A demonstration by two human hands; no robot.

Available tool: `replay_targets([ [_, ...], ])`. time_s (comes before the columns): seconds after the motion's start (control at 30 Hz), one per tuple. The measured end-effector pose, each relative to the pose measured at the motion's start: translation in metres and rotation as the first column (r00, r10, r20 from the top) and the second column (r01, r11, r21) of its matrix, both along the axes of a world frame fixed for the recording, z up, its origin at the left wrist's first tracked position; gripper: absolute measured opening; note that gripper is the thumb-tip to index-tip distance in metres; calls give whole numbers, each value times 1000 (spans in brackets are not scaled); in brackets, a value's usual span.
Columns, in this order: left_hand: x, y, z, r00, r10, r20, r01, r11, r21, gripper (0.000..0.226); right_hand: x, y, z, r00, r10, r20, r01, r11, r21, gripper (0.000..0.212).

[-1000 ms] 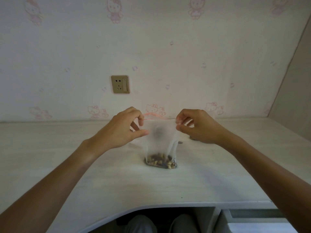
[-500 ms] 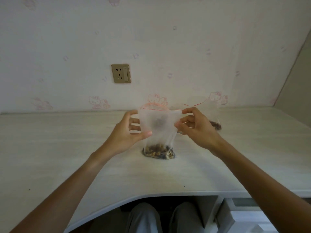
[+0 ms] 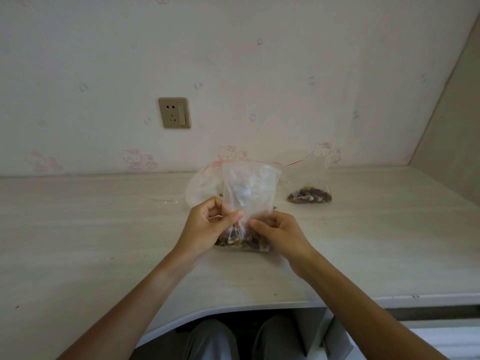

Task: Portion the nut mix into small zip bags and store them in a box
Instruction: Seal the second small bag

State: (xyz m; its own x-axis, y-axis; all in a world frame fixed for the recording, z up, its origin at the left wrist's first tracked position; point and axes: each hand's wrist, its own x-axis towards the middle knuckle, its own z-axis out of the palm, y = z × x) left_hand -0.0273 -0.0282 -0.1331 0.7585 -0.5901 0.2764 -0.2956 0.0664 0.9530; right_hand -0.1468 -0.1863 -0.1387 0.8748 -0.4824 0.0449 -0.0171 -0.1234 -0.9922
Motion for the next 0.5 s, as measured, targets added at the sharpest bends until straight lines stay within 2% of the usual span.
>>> replay_targets([
  [0.1,-9,-17,-3,1000,-24,-15,23,999,-32,23,-11,-13,1,995,-89,37,87,994,64,21],
  [0.2,-13,-37,-12,998,-58,16,59,998,-29,28,-24,-40,8,969,-236,70,230,969,90,24],
  [0.3,-15,-48,-29,965,-130,230,105,988,117,15,-31,-80,14,914,-393,105,389,920,50,24],
  [0.4,-16,-49,-43,845,-242,477,87,942,325,21,-30,-114,12,879,-462,114,466,884,-12,23],
  [0.5,-14,-47,-46,735,-319,598,53,907,418,28,-17,-132,-1,881,-467,75,471,879,-70,23],
])
